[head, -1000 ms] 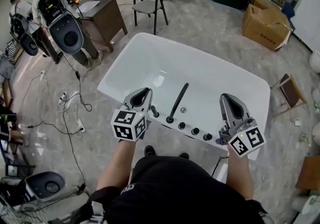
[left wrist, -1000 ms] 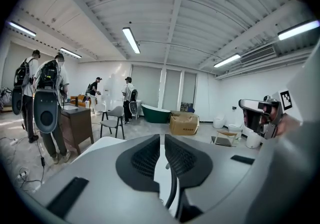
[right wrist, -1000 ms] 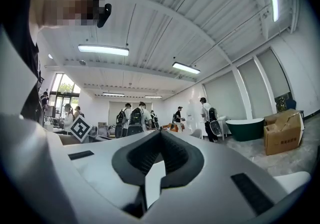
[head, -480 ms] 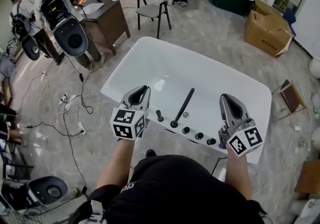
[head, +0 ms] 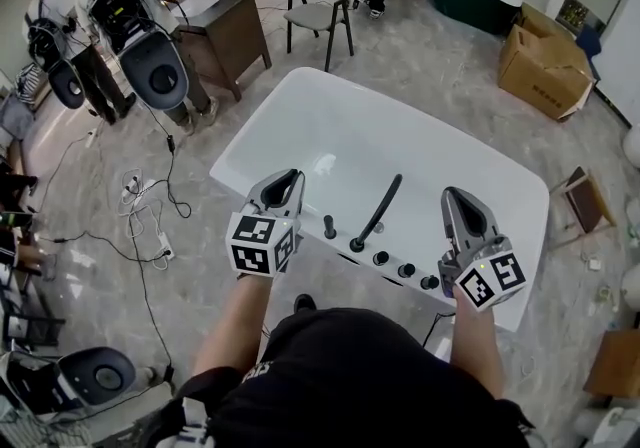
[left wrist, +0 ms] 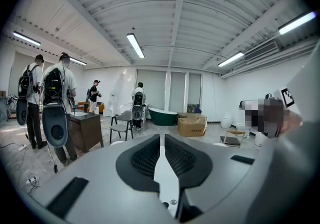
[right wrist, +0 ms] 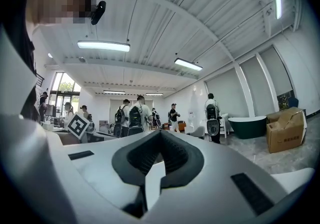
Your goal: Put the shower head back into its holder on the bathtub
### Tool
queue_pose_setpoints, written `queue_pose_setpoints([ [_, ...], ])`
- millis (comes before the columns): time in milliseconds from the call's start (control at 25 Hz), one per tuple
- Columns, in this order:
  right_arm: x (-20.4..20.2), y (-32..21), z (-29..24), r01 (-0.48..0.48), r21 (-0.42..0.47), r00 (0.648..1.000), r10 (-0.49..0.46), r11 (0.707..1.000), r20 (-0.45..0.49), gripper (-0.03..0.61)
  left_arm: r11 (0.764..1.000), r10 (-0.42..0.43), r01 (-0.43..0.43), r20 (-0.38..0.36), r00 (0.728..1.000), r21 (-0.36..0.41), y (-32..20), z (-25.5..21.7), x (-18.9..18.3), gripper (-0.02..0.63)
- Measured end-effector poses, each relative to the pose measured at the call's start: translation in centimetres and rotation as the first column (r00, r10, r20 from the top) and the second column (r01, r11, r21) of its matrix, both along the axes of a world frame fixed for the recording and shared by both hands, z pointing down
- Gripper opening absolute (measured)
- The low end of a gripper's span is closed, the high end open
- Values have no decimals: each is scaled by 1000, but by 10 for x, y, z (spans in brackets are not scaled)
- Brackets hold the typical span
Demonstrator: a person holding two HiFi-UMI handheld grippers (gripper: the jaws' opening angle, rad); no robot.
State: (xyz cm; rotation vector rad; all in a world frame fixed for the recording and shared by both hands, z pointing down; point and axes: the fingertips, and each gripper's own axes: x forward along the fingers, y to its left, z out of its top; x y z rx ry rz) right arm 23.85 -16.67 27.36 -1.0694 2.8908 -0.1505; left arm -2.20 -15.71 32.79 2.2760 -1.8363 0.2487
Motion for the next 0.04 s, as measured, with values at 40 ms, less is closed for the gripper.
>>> queue_pose_setpoints([
  [40, -2, 1, 1, 1, 1, 1000, -1, 1000, -2, 11, 1000, -1, 1, 4, 1000, -1, 2, 1, -2, 43],
])
